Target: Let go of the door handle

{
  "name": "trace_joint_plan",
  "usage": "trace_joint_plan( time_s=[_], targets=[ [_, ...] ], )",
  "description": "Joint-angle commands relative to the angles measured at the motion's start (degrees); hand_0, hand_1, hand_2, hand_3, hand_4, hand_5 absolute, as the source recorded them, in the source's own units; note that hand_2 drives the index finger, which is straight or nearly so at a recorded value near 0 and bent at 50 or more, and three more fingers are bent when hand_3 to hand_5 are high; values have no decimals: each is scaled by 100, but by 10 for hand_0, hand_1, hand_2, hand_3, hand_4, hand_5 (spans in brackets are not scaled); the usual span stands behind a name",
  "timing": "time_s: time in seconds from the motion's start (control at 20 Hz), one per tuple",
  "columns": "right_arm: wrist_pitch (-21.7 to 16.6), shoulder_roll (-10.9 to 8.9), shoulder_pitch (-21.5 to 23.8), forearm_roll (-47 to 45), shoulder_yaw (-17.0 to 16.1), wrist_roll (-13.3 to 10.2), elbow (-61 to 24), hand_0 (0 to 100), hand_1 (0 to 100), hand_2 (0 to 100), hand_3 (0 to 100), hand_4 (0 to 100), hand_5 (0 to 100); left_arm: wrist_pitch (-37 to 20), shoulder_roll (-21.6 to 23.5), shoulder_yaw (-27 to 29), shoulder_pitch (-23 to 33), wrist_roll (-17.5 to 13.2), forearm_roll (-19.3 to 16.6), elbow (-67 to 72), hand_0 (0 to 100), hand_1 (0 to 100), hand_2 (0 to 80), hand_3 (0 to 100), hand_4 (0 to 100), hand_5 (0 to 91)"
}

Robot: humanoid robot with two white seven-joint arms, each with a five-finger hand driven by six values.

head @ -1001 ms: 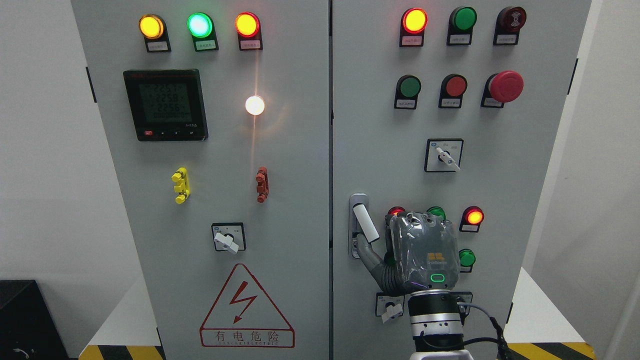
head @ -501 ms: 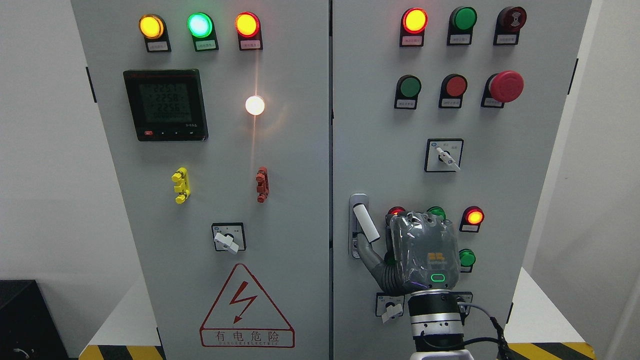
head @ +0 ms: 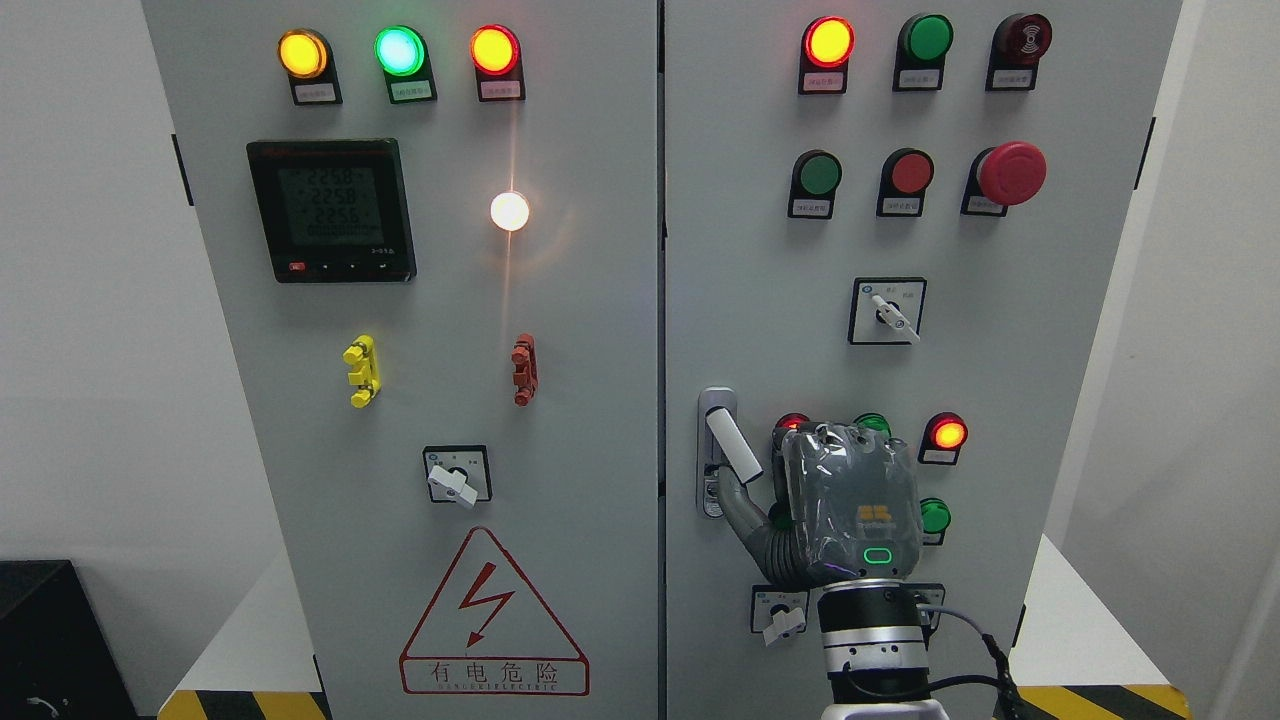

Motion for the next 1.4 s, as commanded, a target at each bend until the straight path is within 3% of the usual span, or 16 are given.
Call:
trace_joint_plan(
  time_s=[0.0, 1.35],
  targets=[
    [4, 0, 4, 1, -4, 13, -17, 412, 530, 941, 1000, 1000, 1000, 2, 0, 0, -150, 5, -1, 167, 120, 556, 0, 0, 0, 0],
    [4, -8, 4, 9, -39, -22, -52, 437, 529, 940, 1000, 1000, 1000, 2, 0, 0, -150, 5, -1, 167, 120, 556, 0, 0, 0, 0]
  ],
)
